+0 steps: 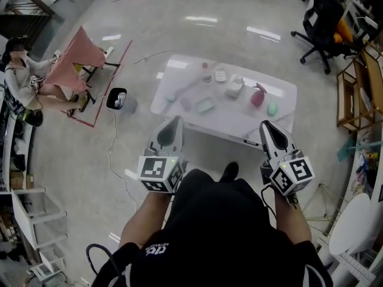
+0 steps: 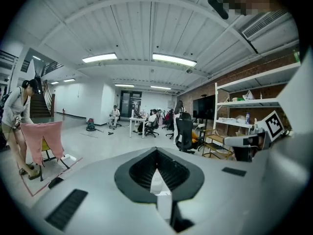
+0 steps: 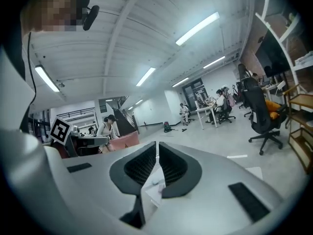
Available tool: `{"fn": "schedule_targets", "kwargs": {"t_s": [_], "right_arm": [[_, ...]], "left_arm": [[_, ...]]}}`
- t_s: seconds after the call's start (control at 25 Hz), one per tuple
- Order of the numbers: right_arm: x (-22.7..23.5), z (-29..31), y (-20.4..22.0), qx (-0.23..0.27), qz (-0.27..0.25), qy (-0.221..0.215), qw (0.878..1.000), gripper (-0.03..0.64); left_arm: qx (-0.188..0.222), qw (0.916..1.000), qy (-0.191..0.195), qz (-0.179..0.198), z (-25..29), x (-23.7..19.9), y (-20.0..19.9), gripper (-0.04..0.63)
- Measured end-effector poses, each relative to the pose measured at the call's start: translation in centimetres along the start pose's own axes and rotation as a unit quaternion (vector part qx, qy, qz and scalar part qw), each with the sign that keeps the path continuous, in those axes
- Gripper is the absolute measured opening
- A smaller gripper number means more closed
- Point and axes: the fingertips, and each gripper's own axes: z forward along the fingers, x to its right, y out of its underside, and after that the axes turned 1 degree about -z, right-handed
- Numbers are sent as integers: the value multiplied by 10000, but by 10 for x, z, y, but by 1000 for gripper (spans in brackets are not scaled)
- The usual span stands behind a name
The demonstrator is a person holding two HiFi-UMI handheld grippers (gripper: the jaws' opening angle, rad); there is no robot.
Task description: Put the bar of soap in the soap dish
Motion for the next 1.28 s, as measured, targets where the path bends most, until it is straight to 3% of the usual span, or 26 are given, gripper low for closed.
{"fn": "schedule_targets", "kwargs": {"t_s": [0.32, 0.52, 0.6, 0.84, 1.08, 1.28], "right_arm": [[23, 47, 3, -197, 190, 65, 9996, 15], [30, 91, -5, -253, 107, 491, 9984, 15], [38, 103, -7, -317, 123, 752, 9966, 15], [52, 133, -11, -364, 158, 1405, 9893, 15], [82, 144, -5, -431, 367, 1720, 9835, 15], [107, 144, -11, -359, 406, 1790, 9824, 15]], "left_arm": [[-125, 9999, -60, -98, 41, -35, 5, 9], [-217, 9996, 64, -188, 77, -87, 8, 8], [-284, 9991, 297, -138, 98, -96, 5, 9], [-233, 9932, 1134, 108, 155, -95, -9, 9], [-328, 9885, 1471, 73, 208, -81, -10, 8], [-390, 9883, 1469, 116, 232, -70, -15, 8]]}}
